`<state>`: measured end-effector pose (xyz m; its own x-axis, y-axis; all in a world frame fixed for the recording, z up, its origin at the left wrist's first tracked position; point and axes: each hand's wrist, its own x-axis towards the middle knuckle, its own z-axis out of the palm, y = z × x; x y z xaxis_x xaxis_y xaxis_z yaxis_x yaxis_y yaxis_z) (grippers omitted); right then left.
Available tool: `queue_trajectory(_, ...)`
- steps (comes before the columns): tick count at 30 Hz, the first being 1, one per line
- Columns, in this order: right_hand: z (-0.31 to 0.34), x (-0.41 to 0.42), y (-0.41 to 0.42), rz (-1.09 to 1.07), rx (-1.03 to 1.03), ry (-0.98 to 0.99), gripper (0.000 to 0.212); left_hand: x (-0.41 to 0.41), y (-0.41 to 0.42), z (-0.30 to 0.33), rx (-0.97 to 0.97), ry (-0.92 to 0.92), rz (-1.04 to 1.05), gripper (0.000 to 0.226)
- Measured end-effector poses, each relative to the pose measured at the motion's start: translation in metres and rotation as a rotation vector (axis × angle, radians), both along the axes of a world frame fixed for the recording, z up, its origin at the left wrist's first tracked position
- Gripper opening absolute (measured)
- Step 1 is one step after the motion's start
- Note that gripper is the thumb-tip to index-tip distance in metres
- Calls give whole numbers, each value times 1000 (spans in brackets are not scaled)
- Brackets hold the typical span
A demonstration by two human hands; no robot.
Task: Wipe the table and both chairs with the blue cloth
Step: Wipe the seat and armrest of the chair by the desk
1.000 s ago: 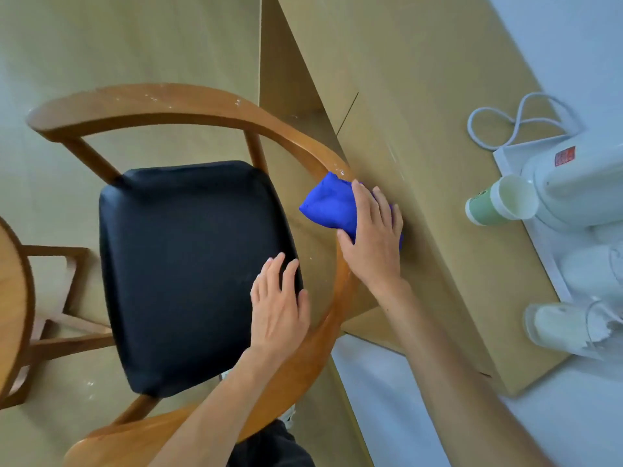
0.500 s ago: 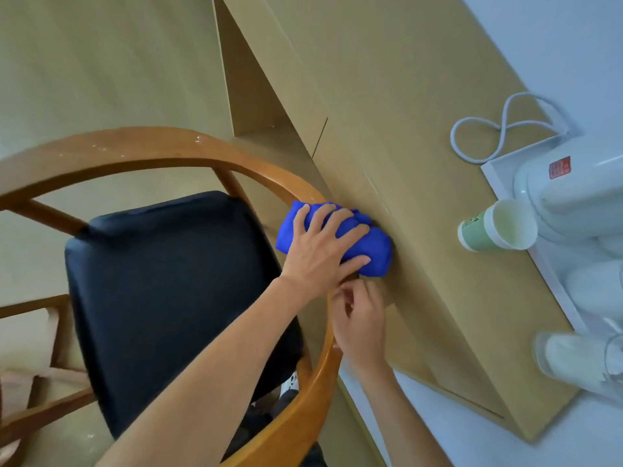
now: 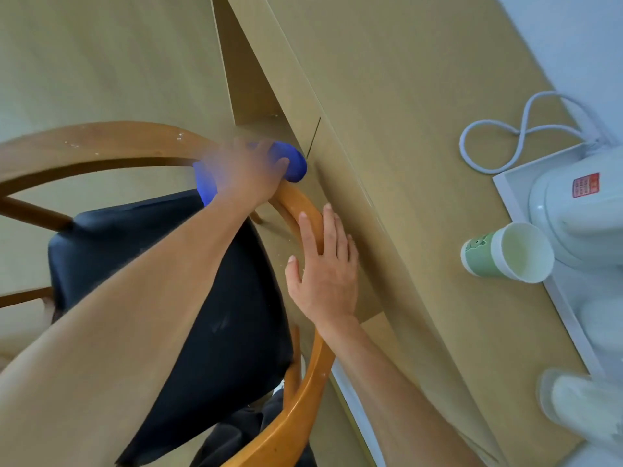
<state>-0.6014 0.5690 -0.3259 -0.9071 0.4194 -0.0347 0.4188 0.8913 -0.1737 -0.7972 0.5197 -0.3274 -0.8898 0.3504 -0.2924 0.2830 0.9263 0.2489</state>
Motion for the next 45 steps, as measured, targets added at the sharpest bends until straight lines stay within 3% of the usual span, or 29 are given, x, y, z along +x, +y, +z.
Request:
queue_trajectory(4,4,1,7,14,-243,148,60,30,-1,15,48,17,-101,54)
queue_trajectory(7,11,2,14,-52,-592,251,60,49,1,21,92,74,-218,57)
queue_trajectory(9,19,3,20,-124,-836,245,58,37,3,16,103,67,-244,57)
queue_trajectory(11,20,3,24,-137,-910,207,55,4,-6,6,51,61,-184,56)
queue_trajectory(13,16,2,20,-107,-759,200,55,-30,-20,-5,-25,78,-91,54)
queue_trajectory(15,8,0,14,-75,-473,183,58,-47,-29,-14,-79,108,-67,53)
queue_trajectory(17,3,-4,9,-80,-227,140,59,-45,-28,-16,-69,116,-33,53)
queue_trajectory(19,4,-5,5,-96,-122,85,62,-26,-20,-10,1,85,0,54)
queue_trajectory(25,5,-4,4,-99,-87,0,68,48,2,7,278,63,-157,55)
queue_trajectory(28,8,-5,5,-86,-106,12,72,13,-11,-1,216,47,-189,57)
queue_trajectory(32,7,-5,6,-80,-115,5,70,-49,-37,-16,-35,142,-86,56)
queue_trajectory(35,7,-5,5,-85,-110,19,70,-61,-43,-13,-89,137,69,55)
queue_trajectory(38,8,-6,4,-98,-99,27,67,-24,-20,-8,-19,113,115,55)
queue_trajectory(42,9,-7,4,-97,-77,10,66,31,2,5,247,32,25,56)
queue_trajectory(45,9,-7,3,-92,-52,15,67,21,-6,5,215,2,-69,52)
